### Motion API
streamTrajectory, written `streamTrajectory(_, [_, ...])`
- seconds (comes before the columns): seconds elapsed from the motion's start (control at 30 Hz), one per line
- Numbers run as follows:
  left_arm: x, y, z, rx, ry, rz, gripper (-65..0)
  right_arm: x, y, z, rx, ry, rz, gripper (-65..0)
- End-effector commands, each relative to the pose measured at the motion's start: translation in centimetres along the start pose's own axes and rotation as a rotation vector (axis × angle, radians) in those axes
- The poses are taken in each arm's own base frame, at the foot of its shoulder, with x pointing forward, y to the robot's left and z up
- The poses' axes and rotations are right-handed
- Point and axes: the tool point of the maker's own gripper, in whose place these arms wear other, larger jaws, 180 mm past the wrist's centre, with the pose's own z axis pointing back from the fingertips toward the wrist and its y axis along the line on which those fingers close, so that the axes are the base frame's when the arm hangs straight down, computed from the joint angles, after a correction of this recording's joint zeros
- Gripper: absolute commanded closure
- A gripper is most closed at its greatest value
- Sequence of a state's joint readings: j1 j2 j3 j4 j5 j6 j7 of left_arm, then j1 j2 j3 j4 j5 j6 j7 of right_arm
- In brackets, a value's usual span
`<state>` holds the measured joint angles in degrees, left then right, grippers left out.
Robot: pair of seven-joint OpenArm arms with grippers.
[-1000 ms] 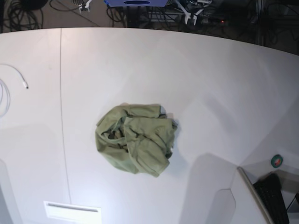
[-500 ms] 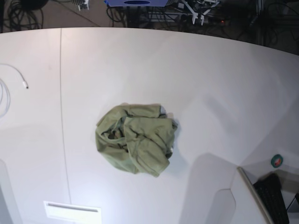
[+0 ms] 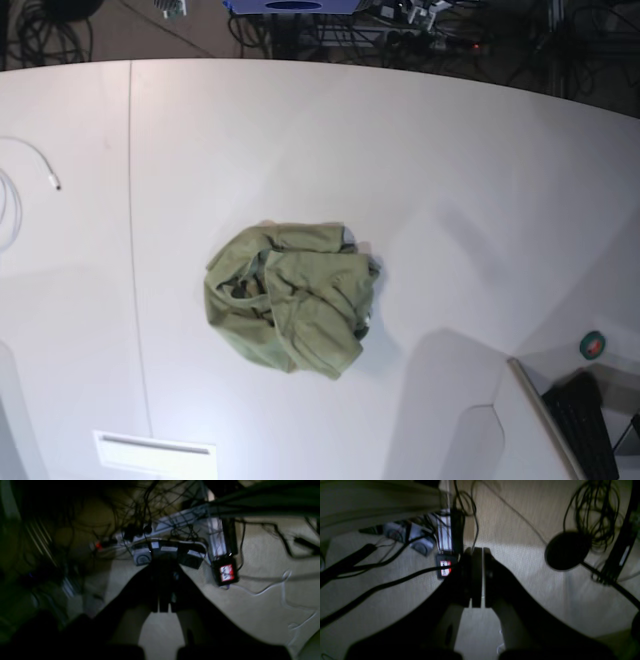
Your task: Layout the t-shirt on the table in an organized manner, then fold the t-shirt properly
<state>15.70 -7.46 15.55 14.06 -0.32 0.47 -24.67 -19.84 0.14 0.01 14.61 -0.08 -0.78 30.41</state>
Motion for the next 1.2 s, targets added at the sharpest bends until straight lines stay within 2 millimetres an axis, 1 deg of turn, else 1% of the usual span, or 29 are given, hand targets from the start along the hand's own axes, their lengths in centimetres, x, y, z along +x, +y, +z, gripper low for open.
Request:
streamTrajectory(0.0, [-0.6, -0.7, 0.6, -0.023, -0.021, -0.019, 0.0, -0.6, -0.1, 0.6, 0.003, -0.021, 0.001, 0.0])
streamTrajectory(0.07, [-0.1, -0.5, 1.0, -0.028, -0.075, -0.037, 0.0, -0.2, 0.0, 1.1, 0.005, -0.078, -0.001, 0.0])
streamTrajectory(0.13, [0.2, -0.7, 1.4, -0.033, -0.112, -0.037, 0.0, 0.0, 0.1, 1.6, 0.004, -0.121, -0.005, 0.0])
streamTrajectory(0.2, [0.6, -0.5, 1.5, -0.031, -0.141, -0.04, 0.0, 0.1, 0.1, 1.8, 0.003, -0.144, -0.007, 0.0])
streamTrajectory(0.3, [0.8, -0.4, 1.4, -0.029, -0.145, -0.04, 0.0, 0.2, 0.1, 1.7, 0.003, -0.143, -0.007, 0.0])
streamTrajectory(0.33, [0.3, -0.4, 1.4, -0.029, -0.12, -0.043, 0.0, 0.2, 0.1, 1.6, 0.003, -0.135, -0.007, 0.0])
streamTrajectory(0.37, [-0.5, -0.3, 1.3, -0.028, -0.08, -0.044, 0.0, -0.2, 0.1, 1.5, 0.003, -0.112, -0.007, 0.0])
streamTrajectory(0.4, [-0.7, 0.1, 0.8, -0.02, -0.039, -0.043, 0.0, -1.0, 0.1, 1.4, 0.003, -0.06, -0.006, 0.0])
streamTrajectory(0.47, [-2.1, 1.0, 0.3, -0.003, 0.074, -0.043, 0.0, -2.2, 0.0, 0.8, 0.002, 0.051, -0.006, 0.0])
streamTrajectory(0.5, [-2.8, 1.2, 0.2, 0.003, 0.135, -0.042, 0.0, -3.1, -0.1, 0.6, 0.001, 0.134, -0.005, 0.0])
streamTrajectory(0.53, [-3.2, 1.3, 0.1, 0.006, 0.176, -0.041, 0.0, -4.3, -0.1, 0.6, 0.0, 0.22, -0.005, 0.0])
streamTrajectory(0.57, [-3.4, 1.2, -0.1, 0.004, 0.204, -0.038, 0.0, -4.9, -0.2, 0.6, 0.0, 0.287, -0.005, 0.0])
streamTrajectory(0.63, [-3.7, 1.0, 0.0, 0.003, 0.222, -0.038, 0.0, -5.1, -0.2, 0.5, -0.001, 0.329, -0.005, 0.0])
streamTrajectory(0.67, [-3.6, 1.2, 0.0, 0.004, 0.214, -0.039, 0.0, -5.0, -0.2, 0.5, -0.001, 0.322, -0.005, 0.0])
streamTrajectory(0.73, [-2.9, 0.9, 0.1, -0.001, 0.152, -0.04, 0.0, -3.9, 0.0, 0.2, 0.002, 0.253, -0.007, 0.0])
streamTrajectory(0.8, [-2.3, 0.4, 0.4, -0.011, 0.079, -0.04, 0.0, -3.8, 0.1, 0.6, 0.003, 0.183, -0.007, 0.0])
streamTrajectory(0.87, [-2.0, 0.8, 1.2, -0.01, 0.001, -0.051, 0.0, -3.2, 0.1, 1.1, 0.003, 0.089, -0.008, 0.0])
streamTrajectory(0.93, [-1.1, 0.7, 1.8, -0.017, -0.08, -0.055, 0.0, -3.0, 0.2, 1.8, 0.003, 0.015, -0.01, 0.0])
streamTrajectory(1.0, [-0.4, 1.0, 2.6, -0.018, -0.156, -0.064, 0.0, -2.3, 0.2, 2.2, 0.002, -0.049, -0.009, 0.0])
streamTrajectory(1.03, [0.2, 1.0, 2.9, -0.021, -0.194, -0.066, 0.0, -2.1, 0.1, 2.3, 0.001, -0.07, -0.008, 0.0])
streamTrajectory(1.1, [1.0, 1.0, 3.5, -0.025, -0.257, -0.07, 0.0, -2.3, 0.0, 2.5, -0.001, -0.078, -0.006, 0.0])
streamTrajectory(1.13, [1.4, 1.4, 3.7, -0.021, -0.28, -0.078, 0.0, -2.2, -0.1, 2.5, -0.001, -0.077, -0.006, 0.0])
streamTrajectory(1.17, [1.6, 1.5, 3.7, -0.02, -0.29, -0.079, 0.0, -2.2, -0.1, 2.5, -0.001, -0.078, -0.006, 0.0])
